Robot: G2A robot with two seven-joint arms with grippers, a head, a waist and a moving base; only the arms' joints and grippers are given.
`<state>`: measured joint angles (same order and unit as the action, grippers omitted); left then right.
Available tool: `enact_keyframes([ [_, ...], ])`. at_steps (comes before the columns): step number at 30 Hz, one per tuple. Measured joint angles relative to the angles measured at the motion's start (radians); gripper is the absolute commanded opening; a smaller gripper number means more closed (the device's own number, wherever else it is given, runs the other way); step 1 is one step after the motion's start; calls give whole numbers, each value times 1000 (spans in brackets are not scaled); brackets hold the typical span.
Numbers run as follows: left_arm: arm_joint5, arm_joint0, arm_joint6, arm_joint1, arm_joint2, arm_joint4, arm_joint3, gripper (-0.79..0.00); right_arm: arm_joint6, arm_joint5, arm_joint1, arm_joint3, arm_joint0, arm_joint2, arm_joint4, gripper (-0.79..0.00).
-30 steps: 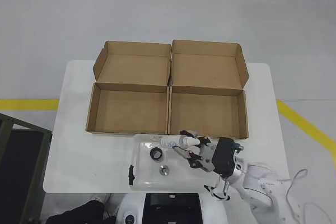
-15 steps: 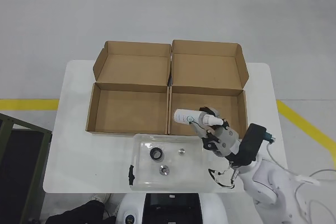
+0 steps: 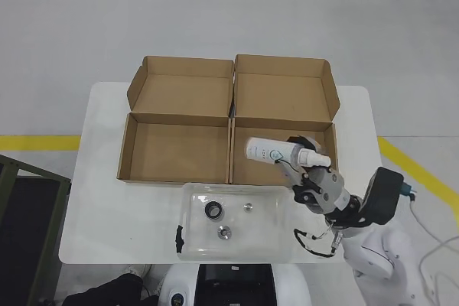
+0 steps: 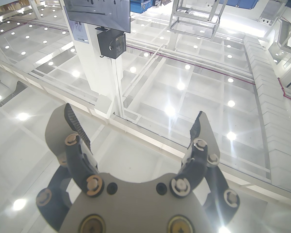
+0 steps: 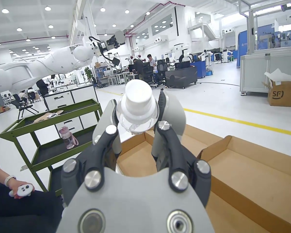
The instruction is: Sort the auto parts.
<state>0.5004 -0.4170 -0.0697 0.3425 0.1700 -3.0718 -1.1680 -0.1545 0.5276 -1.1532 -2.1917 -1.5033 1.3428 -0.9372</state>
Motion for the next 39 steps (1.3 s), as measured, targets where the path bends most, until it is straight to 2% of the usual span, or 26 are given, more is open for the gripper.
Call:
enact_keyframes([
  [14,0,0,0,0,0,0,0,0,41,51,0,103,30,-46,-165,-785],
  [28,0,0,0,0,0,0,0,0,212,-51,-3,183,85,-153,-532,-785],
  [32,0,0,0,0,0,0,0,0,265,-61,-8,224,126,-177,-541,-785],
  [39,0,0,0,0,0,0,0,0,383,-16,-18,312,260,-208,-504,-785],
])
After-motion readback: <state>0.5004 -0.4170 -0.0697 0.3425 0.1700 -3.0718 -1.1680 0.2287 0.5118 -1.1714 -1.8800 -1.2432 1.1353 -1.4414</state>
